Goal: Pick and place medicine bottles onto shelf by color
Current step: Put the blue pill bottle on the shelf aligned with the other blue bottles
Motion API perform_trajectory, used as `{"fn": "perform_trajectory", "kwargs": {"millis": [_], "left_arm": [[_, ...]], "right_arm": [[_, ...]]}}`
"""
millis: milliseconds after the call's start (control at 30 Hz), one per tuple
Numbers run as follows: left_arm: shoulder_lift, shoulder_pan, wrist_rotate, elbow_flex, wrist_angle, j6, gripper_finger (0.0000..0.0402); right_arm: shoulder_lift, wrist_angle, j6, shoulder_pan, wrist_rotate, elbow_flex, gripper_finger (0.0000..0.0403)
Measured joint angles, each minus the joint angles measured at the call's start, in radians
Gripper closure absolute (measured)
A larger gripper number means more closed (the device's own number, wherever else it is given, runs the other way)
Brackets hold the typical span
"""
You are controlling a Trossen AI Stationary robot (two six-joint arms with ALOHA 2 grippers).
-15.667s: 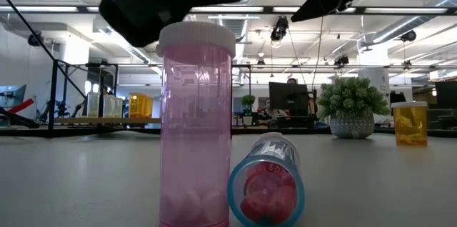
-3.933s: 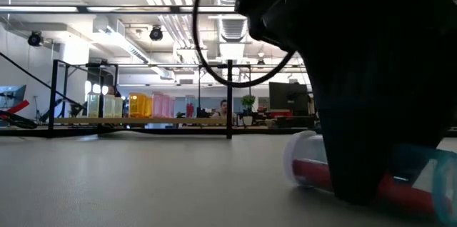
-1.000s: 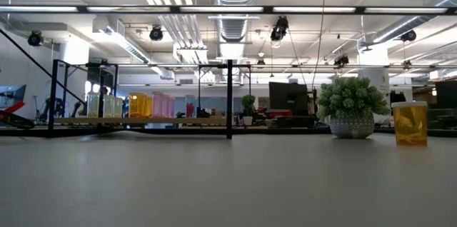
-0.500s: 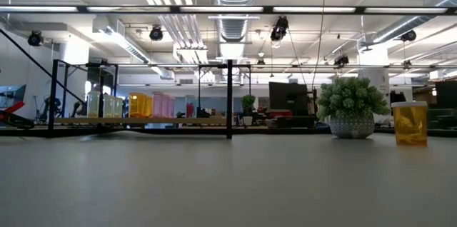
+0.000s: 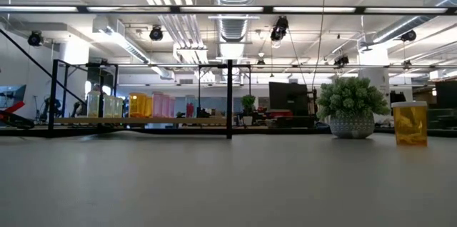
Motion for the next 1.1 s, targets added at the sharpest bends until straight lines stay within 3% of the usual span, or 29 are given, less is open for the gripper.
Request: {"fn": "perform_trajectory", "kwargs": {"millis": [300,633,767,1100], "left_arm": [[0.000,0.012,-0.001,0.000,0.000,0.000,0.0299],[0.000,0.066,-0.005,0.000,0.000,0.001,0.0299],[0.000,0.087,-0.005,0.000,0.000,0.001,0.0299],[0.000,0.141,-0.005,0.001,-0.002,0.001,0.0299]], "right_arm": [[-0.057,-0.067,-0.021,-0.004,-0.005,0.000,0.0191],[-0.260,-0.156,-0.181,-0.005,0.016,-0.033,0.0177],[-0.373,-0.097,-0.225,-0.005,0.104,-0.154,0.0177],[-0.765,0.363,-0.226,-0.016,0.105,-0.688,0.0177]]}}
